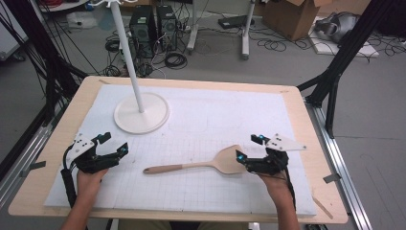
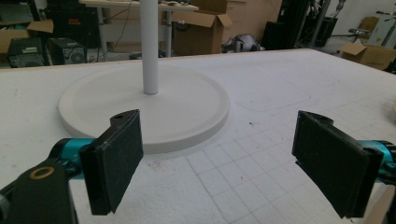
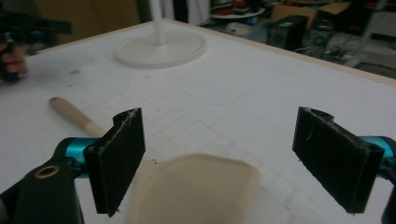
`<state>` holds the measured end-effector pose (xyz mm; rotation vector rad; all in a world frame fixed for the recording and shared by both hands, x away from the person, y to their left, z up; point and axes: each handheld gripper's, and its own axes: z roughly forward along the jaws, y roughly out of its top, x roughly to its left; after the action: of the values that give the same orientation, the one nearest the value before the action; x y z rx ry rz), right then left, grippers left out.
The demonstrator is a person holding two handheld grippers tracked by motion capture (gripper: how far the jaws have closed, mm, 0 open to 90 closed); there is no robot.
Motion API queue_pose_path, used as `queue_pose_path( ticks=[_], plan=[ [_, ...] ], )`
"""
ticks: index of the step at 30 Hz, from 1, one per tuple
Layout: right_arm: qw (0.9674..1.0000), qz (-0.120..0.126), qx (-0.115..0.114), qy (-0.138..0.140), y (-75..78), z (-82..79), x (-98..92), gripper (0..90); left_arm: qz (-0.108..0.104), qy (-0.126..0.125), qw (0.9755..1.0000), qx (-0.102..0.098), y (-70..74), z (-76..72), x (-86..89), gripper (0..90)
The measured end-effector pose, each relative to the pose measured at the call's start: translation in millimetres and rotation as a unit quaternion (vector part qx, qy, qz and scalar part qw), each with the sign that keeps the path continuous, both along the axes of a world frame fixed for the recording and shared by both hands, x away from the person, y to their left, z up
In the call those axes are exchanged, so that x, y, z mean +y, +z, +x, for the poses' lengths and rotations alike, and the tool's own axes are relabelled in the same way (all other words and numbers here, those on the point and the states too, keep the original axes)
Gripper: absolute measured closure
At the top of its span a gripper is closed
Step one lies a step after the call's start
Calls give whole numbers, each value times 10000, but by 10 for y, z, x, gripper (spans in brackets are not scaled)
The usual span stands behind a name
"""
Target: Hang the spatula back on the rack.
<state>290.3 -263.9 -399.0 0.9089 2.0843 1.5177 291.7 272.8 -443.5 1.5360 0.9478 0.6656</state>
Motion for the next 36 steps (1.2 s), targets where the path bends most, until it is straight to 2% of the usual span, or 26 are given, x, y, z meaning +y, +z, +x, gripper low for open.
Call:
queue_pose_path(
  ticks=[3,6,8,11,15,18,20,21,22,27,28,30,35,36],
  plan=[
    [9983,-269,83,504,70,71,234,161,10,18,10000,-11,-18,-11,-1,167],
    [9941,-566,157,911,96,151,461,165,-8,36,10000,18,-42,-17,3,167],
    [9906,-725,196,1143,100,185,592,202,-4,37,10000,25,-55,-17,6,167],
    [9836,-949,271,1509,90,231,770,202,10,26,10000,15,-57,-22,-1,168],
    [9773,-1142,389,1744,37,279,960,199,56,17,10000,5,-59,-22,-3,170],
    [9734,-1232,470,1876,-22,316,1054,200,56,35,10000,-5,-62,-27,-9,171],
    [9714,-1252,498,1954,-50,334,1111,201,143,14,9999,-24,-61,-31,-22,174],
    [9685,-1288,531,2063,-67,344,1168,202,155,12,9999,-30,-61,-31,-25,176],
    [9685,-1288,531,2063,-67,344,1168,206,162,3,9999,-36,-62,-29,-25,176],
    [9569,-1571,652,2355,-129,380,1319,241,131,32,9999,-41,-64,-33,-19,176],
    [9530,-1657,666,2446,-151,393,1359,245,121,27,9999,-32,-64,-34,-20,177],
    [9478,-1783,675,2555,-178,403,1426,270,110,50,9999,-40,-65,-33,-19,178],
    [9372,-1995,691,2776,-215,429,1551,316,105,56,9999,-71,-67,-36,-22,179],
    [9363,-2013,719,2785,-222,429,1568,319,120,49,9999,-77,-66,-37,-21,179]
  ],
)
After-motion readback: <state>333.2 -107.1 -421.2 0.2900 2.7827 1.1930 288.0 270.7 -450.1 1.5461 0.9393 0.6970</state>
